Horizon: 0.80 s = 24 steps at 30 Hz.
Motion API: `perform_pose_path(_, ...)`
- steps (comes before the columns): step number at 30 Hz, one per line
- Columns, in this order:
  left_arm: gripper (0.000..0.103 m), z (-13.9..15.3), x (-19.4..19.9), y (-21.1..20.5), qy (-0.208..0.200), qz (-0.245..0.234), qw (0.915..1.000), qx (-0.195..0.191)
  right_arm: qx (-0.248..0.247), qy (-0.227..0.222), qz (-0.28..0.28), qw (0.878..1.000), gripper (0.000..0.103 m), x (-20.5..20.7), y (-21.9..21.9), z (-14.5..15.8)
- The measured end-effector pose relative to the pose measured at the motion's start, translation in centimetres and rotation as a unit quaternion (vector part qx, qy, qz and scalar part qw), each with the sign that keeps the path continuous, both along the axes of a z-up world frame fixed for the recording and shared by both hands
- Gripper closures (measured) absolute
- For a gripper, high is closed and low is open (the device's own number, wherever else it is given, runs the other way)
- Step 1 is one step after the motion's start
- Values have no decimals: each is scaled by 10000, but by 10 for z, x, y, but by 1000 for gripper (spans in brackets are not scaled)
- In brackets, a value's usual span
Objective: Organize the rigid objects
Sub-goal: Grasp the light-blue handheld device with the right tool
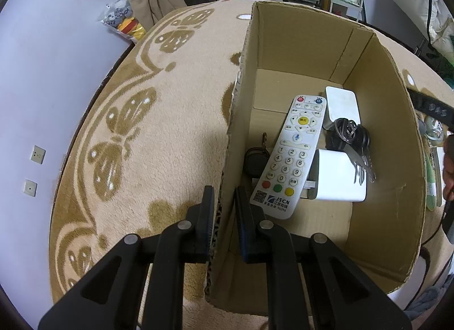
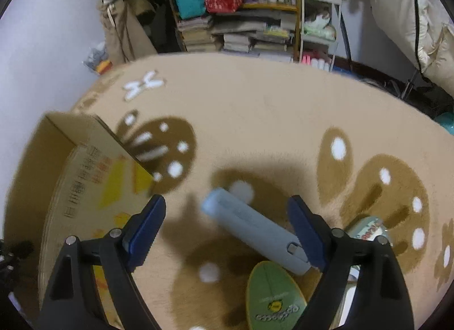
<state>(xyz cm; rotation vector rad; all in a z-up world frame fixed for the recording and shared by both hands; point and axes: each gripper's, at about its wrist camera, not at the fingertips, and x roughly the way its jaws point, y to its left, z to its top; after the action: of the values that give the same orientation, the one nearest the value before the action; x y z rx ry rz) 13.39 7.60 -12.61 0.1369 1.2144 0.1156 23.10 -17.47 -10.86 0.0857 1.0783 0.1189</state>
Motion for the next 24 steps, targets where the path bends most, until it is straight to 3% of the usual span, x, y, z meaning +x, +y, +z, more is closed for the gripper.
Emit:
perform_pose_path(8, 89, 1, 1, 0, 0, 1, 10000, 27, -305, 318, 300, 9986, 41, 1, -2, -24)
perform_pose_path(13, 89, 1, 1, 0, -5, -1, 10000, 35, -521, 491, 624, 9955, 68, -4, 2, -31)
perform_pose_path(15, 89, 1, 1, 0, -4, 0, 10000, 35, -587, 415, 673, 9951, 74, -11, 4, -31)
perform_pose_path(24, 88, 2, 2, 0, -11, 15, 10000, 95, -603, -88, 274, 9978, 74, -23, -1, -5)
